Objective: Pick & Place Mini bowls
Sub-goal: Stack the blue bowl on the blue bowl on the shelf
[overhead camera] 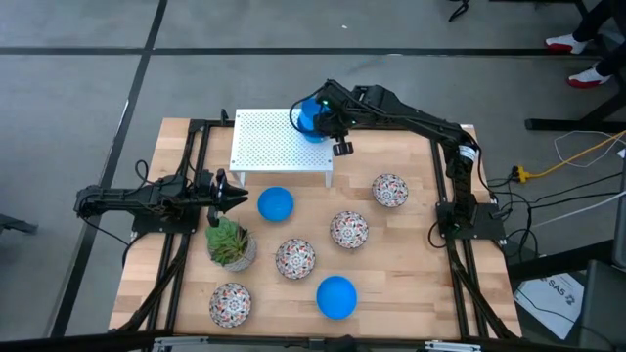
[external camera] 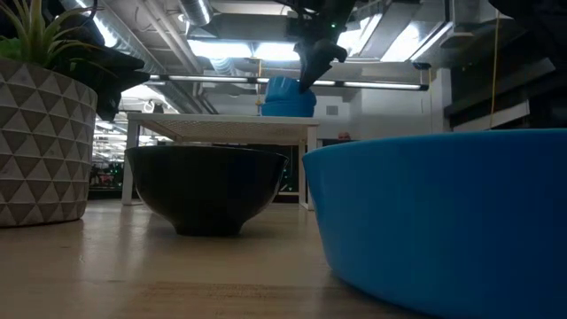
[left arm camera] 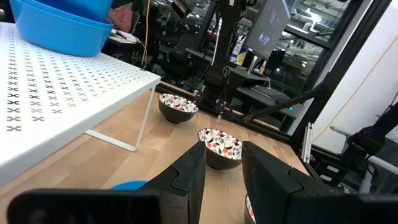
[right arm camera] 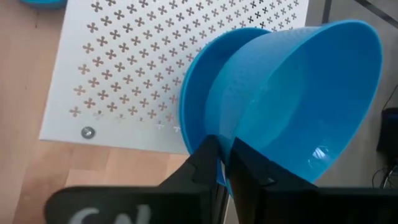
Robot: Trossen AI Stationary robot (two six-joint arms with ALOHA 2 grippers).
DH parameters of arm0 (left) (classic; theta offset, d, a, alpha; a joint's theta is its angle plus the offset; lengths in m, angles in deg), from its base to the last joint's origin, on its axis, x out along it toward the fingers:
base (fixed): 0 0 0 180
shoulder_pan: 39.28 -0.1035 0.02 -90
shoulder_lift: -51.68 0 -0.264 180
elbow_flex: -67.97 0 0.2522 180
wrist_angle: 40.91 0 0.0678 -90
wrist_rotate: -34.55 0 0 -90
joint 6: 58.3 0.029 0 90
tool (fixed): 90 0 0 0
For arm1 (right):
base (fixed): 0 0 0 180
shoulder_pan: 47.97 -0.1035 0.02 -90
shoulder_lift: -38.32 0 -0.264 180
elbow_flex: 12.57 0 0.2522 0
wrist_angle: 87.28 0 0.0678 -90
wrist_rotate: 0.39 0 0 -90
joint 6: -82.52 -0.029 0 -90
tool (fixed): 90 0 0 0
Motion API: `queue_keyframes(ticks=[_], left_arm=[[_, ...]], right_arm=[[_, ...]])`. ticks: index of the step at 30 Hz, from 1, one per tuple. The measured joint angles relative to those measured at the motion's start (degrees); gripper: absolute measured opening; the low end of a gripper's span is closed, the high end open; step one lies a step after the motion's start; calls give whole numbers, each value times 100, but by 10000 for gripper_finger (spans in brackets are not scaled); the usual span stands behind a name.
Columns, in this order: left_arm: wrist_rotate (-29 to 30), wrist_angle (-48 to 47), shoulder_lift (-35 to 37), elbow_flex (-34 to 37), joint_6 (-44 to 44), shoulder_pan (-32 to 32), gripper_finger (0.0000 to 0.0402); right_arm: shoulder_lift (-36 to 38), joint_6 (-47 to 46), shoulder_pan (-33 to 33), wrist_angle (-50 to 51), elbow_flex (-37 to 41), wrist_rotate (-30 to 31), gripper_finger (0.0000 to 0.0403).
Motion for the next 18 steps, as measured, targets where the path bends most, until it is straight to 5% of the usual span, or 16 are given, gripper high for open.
queue_keyframes(ticks=[18], left_arm=[[0,0,0,0,-2,-1,100]], right_arm=[[0,-307,2,-31,0,-123,35]])
